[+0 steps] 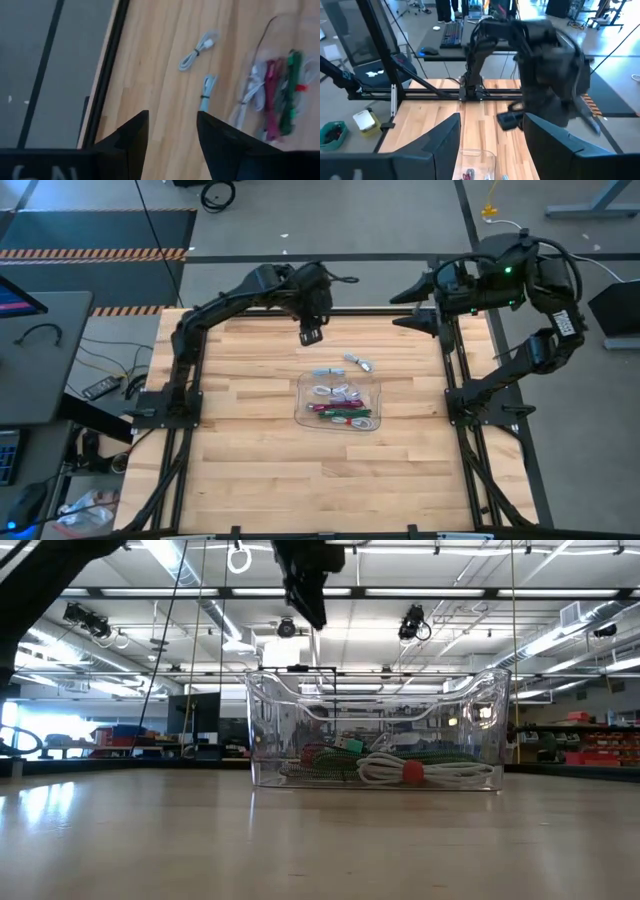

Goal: Pick and place USB-C Cables
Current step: Put the light blue charger cable into the transparent bin

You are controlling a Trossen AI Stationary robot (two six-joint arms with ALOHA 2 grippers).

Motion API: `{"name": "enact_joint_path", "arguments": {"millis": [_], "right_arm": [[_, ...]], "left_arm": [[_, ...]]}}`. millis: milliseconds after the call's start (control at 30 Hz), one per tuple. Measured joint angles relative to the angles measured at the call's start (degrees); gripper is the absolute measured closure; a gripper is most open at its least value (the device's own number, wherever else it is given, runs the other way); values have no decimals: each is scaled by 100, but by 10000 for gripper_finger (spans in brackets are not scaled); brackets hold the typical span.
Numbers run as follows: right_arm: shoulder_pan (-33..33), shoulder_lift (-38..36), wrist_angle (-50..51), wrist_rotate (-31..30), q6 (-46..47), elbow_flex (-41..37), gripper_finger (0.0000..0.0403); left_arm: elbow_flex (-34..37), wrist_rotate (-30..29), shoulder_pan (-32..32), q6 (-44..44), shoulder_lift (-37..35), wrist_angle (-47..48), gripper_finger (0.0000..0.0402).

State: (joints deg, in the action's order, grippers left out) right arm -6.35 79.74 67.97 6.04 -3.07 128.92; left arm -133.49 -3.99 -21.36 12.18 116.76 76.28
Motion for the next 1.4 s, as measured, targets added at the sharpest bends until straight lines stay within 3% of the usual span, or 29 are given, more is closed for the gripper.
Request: {"name": "enact_joint_path", "arguments": {"millis": [400,633,733,1000,1400], "right_arm": [[-4,166,-189,-55,358,-3,182],[-11,397,-433,-109,634,-4,183],[-11,497,-529,-107,719,-6,183],[-9,677,-634,-104,838,-6,184],[35,792,-655,215,1100,-4,184]], "left_arm": [[2,19,35,1632,1294,-723,253],[2,623,218,2570,1865,-1448,245],[0,941,303,2606,2056,-1675,245],[-1,984,460,2905,2430,-1965,246],[1,1222,186,2599,2799,-2267,246]]}}
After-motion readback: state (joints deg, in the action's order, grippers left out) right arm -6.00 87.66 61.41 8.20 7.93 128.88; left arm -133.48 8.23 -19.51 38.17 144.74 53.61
